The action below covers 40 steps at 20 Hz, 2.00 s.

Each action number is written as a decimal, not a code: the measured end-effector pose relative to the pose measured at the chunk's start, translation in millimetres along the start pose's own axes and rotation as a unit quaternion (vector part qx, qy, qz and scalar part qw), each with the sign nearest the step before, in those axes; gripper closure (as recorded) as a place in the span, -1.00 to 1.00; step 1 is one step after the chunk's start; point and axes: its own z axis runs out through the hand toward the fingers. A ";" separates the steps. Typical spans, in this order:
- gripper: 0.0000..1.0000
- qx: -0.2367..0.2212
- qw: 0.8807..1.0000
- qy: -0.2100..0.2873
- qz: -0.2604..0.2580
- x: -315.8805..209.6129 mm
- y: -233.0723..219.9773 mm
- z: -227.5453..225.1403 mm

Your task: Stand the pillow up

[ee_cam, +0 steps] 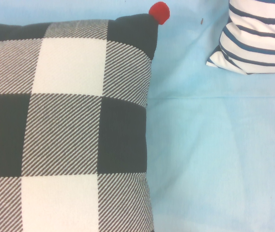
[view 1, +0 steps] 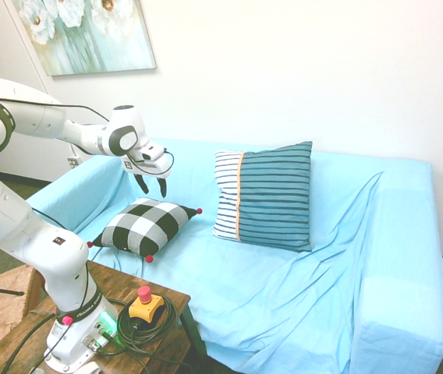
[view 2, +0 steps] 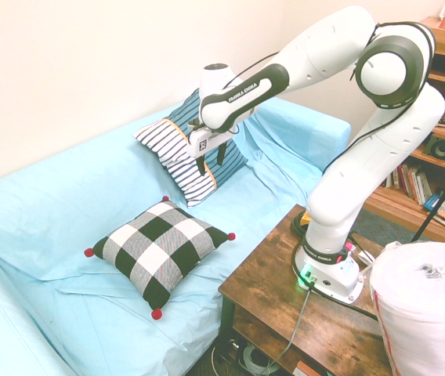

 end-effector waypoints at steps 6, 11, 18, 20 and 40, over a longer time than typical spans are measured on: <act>-1.00 -0.011 1.000 -0.005 -0.025 -28.2 -6.5 20.2; -1.00 -0.030 0.998 -0.011 -0.062 -105.1 -20.6 69.0; -1.00 -0.035 0.996 -0.024 -0.076 -192.7 -49.2 141.5; -1.00 -0.037 0.996 -0.033 -0.077 -211.6 -51.1 161.4; -1.00 -0.016 0.996 -0.046 -0.073 -245.5 -30.7 292.9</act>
